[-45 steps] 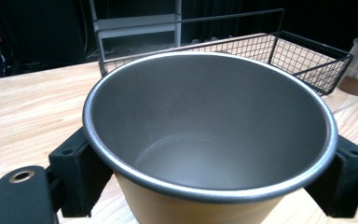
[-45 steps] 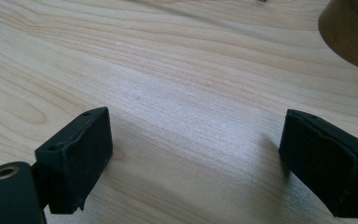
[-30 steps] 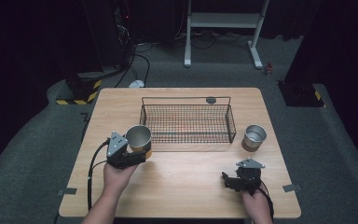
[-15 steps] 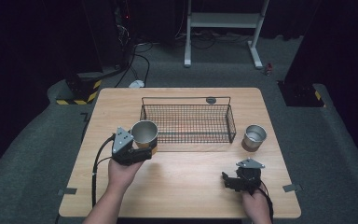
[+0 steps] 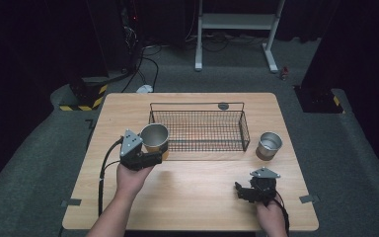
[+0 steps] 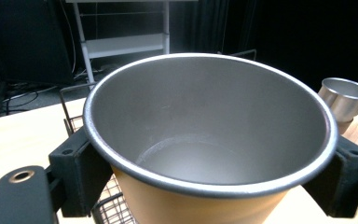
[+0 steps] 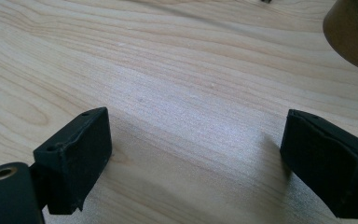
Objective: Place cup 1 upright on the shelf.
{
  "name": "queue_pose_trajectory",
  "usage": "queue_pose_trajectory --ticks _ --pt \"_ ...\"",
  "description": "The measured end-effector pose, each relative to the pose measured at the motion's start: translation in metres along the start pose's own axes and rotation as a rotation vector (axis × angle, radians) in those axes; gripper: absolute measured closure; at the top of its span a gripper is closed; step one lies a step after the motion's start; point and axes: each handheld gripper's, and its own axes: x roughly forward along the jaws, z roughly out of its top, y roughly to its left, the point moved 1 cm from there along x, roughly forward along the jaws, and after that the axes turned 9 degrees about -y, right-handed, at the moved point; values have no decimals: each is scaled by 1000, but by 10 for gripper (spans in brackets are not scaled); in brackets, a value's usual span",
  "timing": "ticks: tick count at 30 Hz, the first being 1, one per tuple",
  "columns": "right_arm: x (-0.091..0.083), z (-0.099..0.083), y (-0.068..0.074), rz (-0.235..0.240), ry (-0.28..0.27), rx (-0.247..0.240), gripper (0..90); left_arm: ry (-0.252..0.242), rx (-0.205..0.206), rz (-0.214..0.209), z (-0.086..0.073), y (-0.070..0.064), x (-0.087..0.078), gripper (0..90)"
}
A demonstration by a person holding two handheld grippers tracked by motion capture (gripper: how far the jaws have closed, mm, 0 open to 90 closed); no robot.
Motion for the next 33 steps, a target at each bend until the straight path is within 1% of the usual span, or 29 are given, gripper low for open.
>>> queue_pose_trajectory --ticks 5,7,13,21,23,25,28,31,33 --pt "0 0 0 0 0 0 88 3 -23 -6 2 0 9 142" --pt "0 0 0 -1 0 1 88 2 -25 -9 4 0 12 142" --pt "0 0 0 0 0 1 88 -5 -28 -11 11 -1 20 141" --pt "0 0 0 0 0 0 88 -2 -10 -11 17 -2 30 141" --pt "0 0 0 0 0 0 88 -1 -15 -10 17 -2 33 141" --pt "0 0 0 0 0 1 88 9 -18 -7 18 -1 37 141" --pt "0 0 0 0 0 0 88 6 -20 -18 21 -2 43 141" --pt "0 0 0 0 0 1 88 0 -11 -21 23 -3 49 141" --pt "0 0 0 0 0 -1 87 8 -16 -15 23 -2 53 141"
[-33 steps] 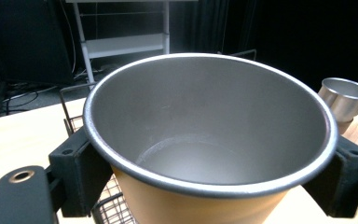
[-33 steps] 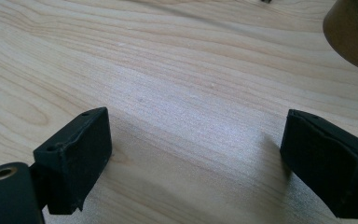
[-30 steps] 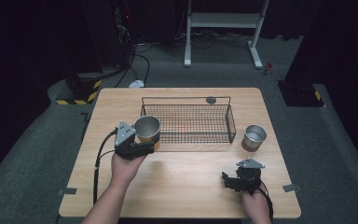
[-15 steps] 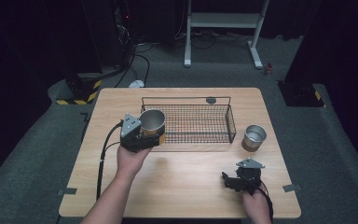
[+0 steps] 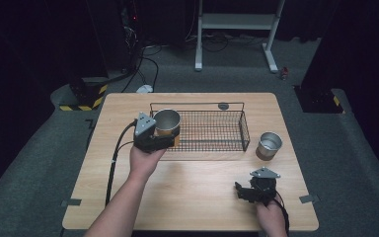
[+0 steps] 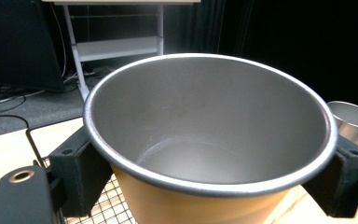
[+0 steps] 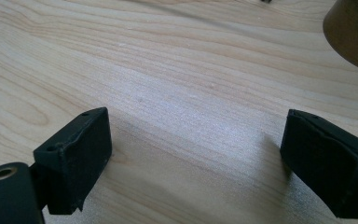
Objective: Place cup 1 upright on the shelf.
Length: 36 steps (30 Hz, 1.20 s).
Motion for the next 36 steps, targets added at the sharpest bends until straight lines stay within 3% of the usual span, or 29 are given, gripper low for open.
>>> queue_pose_trajectory --ticks 9,15,21,36 --pt "0 0 0 1 -1 -2 86 6 1 16 2 4 17 141" --pt "0 0 0 1 -2 -2 87 26 23 22 0 6 35 141" --pt "0 0 0 1 -2 -1 87 29 -17 36 -6 11 49 141" --pt "0 0 0 1 -2 -3 87 76 -33 74 -21 16 75 141"
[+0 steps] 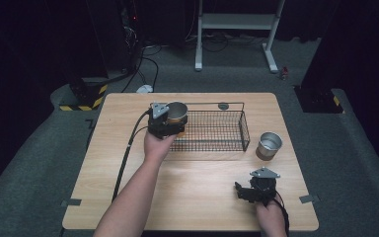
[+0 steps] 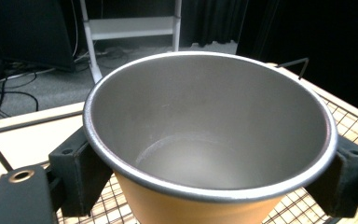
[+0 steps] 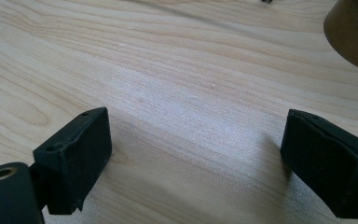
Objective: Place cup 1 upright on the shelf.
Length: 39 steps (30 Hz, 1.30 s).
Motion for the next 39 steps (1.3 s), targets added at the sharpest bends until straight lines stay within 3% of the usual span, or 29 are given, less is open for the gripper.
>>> queue_pose_trajectory --ticks 15,39 --pt "0 0 0 2 -2 -4 87 71 -26 10 -16 -11 21 141" --pt "-1 -1 1 4 -1 -5 87 188 2 57 -32 -14 35 140"
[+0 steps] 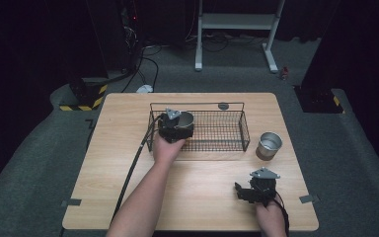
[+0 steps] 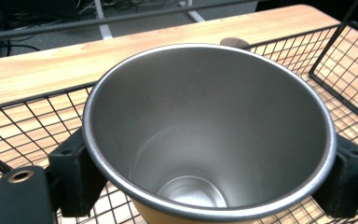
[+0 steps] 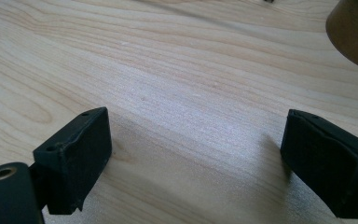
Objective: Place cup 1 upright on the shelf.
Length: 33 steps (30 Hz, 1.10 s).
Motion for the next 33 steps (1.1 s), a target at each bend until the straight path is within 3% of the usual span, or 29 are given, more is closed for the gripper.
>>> queue_pose_trajectory --ticks 11,21,33 --pt "0 0 0 0 0 -1 87 16 -13 -15 0 3 0 139" --pt "0 0 0 0 -1 -1 87 25 38 -2 -3 2 1 138" --pt "0 0 0 0 -1 -1 87 50 42 1 -10 1 1 124"
